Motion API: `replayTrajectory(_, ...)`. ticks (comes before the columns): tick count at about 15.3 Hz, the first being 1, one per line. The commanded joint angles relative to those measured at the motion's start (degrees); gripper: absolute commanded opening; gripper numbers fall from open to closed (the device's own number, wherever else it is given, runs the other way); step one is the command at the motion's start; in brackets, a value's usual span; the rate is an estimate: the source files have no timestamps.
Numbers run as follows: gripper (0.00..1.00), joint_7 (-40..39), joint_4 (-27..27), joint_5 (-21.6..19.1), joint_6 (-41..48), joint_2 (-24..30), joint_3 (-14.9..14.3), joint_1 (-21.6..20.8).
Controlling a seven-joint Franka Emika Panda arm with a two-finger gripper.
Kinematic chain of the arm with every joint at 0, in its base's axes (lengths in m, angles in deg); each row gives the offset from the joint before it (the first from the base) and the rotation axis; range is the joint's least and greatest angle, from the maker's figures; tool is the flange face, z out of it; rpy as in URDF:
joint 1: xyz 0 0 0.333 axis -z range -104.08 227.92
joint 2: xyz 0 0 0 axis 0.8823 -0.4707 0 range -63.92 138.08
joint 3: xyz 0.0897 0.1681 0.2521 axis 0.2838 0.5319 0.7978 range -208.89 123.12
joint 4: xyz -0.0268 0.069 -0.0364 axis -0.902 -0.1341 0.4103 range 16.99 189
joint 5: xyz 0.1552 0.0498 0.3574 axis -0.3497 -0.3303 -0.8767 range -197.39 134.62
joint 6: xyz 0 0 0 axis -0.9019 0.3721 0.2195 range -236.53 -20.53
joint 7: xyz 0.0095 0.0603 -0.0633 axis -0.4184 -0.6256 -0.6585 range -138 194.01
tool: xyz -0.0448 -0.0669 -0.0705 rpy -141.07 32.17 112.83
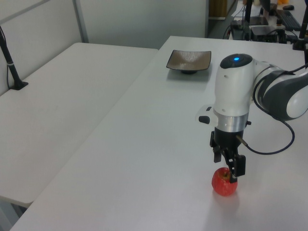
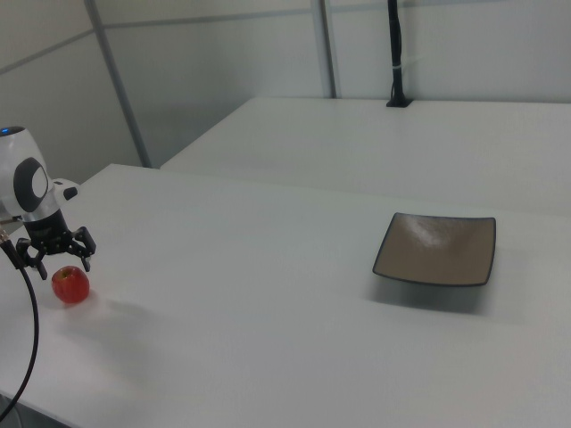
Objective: Apples placed on a ceramic plate
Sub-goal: 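Lower the open gripper down around the red apple, then close the gripper on the red apple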
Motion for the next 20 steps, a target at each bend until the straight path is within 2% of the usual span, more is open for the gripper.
replayTrajectory(1,1.00,2.65,0.89,1.59,-2.95,-1.34,-0.10,-1.26)
replayTrajectory(4,1.00,8.00,2.13,8.25,-6.29,-3.09,-0.01,-1.96)
replayTrajectory(6,1.00,9.17,2.22,10.55,-6.65,-3.54,-0.01,-1.96)
replayTrajectory(12,0.98,9.61,2.83,11.00,-6.39,-3.45,-0.01,-2.05)
replayTrajectory(14,0.70,9.61,2.83,11.00,-6.30,-3.45,-0.01,-2.05)
replayTrajectory(17,0.08,9.52,2.74,11.00,-5.95,-3.45,0.16,-2.05)
replayTrajectory(18,0.00,9.52,2.83,11.00,-5.78,-3.28,0.34,-1.96)
replayTrajectory(20,0.00,9.52,2.57,10.91,-3.94,-2.75,0.42,-1.70)
